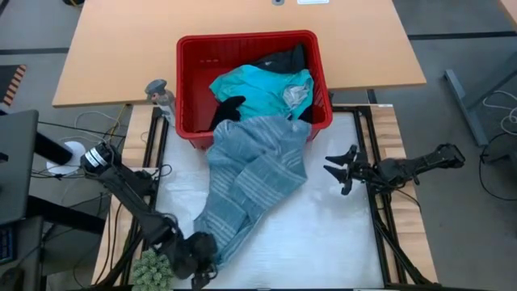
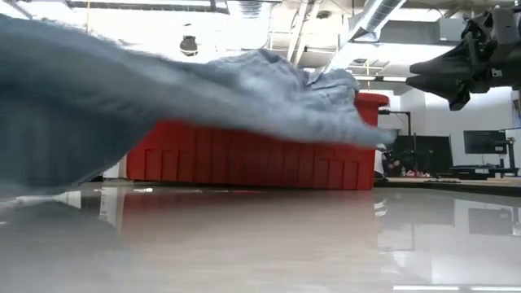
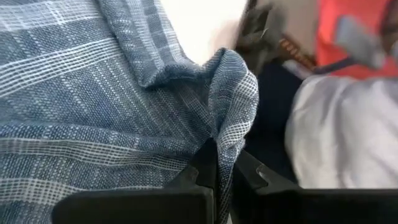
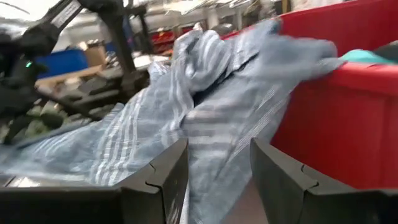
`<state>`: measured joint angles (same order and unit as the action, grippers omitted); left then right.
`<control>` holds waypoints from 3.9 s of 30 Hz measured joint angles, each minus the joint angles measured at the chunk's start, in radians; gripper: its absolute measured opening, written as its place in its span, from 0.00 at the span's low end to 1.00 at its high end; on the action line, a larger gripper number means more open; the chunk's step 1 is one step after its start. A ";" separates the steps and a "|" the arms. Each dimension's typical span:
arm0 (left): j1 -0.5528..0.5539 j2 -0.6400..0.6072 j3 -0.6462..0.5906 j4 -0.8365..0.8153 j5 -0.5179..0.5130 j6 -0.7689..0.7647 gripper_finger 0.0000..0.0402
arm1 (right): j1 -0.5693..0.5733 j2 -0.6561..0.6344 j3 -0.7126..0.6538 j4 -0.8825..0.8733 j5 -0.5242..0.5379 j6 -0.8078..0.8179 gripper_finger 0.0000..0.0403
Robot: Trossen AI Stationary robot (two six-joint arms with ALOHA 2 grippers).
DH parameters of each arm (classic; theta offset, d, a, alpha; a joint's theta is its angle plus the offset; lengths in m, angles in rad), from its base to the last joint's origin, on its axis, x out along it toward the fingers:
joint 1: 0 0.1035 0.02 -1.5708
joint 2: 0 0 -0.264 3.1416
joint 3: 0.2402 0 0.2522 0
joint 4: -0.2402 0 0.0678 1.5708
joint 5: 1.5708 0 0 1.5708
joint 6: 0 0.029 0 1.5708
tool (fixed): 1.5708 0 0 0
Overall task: Fold Laundry from Bin
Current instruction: Fold the patterned blue shirt
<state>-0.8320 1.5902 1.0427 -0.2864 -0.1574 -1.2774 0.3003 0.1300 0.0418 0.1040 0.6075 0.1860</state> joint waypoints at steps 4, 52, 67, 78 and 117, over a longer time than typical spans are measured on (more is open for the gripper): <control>-0.029 0.000 0.000 -0.060 -0.085 -0.070 0.00 | 0.000 0.064 0.000 -0.001 -0.042 0.000 0.49; 0.201 0.028 0.296 -0.673 -0.437 0.913 0.42 | -0.093 1.368 0.544 0.181 0.020 -0.299 0.69; 0.399 0.031 -0.031 -0.079 -0.544 1.229 0.42 | -0.093 1.144 0.544 -0.064 0.022 -0.246 0.69; 0.386 0.150 -0.072 0.098 -0.635 1.313 0.42 | -0.093 1.139 0.544 -0.100 0.022 -0.204 0.69; 0.511 0.393 0.305 -0.441 -0.702 1.113 0.00 | -0.090 1.139 0.544 -0.130 0.018 -0.106 0.68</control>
<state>-0.3206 1.9835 1.3477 -0.7272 -0.8598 -0.1645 0.2104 1.2694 0.5858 -0.0265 0.6254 0.0799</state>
